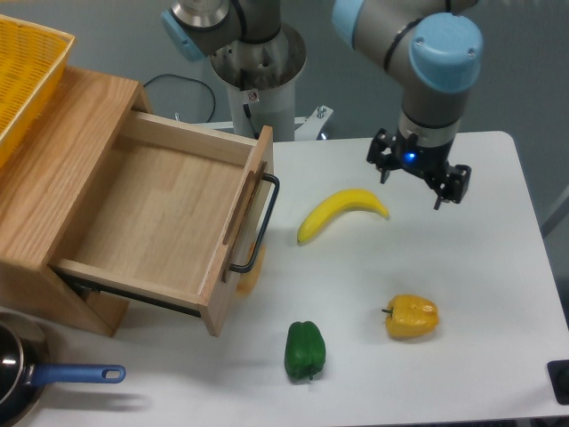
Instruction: Slide open the top drawer
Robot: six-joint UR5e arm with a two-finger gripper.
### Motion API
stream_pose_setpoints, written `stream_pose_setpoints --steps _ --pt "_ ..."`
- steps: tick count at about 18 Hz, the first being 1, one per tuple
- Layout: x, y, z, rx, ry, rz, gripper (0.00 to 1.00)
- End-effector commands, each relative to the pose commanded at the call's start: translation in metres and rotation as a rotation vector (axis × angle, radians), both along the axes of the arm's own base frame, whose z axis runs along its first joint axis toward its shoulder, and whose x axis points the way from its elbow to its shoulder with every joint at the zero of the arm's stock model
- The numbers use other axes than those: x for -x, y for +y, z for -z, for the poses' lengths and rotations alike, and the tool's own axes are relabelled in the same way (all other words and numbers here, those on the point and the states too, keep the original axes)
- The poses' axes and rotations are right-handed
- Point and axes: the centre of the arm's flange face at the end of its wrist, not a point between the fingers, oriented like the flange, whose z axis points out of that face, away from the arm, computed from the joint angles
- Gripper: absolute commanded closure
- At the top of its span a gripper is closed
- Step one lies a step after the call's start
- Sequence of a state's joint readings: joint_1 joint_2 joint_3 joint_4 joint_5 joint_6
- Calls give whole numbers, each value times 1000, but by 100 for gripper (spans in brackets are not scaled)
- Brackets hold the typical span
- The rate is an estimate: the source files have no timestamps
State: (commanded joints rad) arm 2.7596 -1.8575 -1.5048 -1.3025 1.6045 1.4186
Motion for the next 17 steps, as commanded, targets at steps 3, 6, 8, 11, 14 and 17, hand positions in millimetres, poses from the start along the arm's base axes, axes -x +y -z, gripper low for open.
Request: stream_pose_setpoints --steps 3,6,8,11,14,17 --pt "13 -2 21 11 -19 78 0" --pt "27 -8 36 -2 -29 94 0" --pt "32 -8 47 -14 -41 109 0" --pt "37 -6 55 -19 -33 110 0" --pt "37 -6 54 -20 -31 110 0" --pt "37 -6 54 -20 -30 109 0"
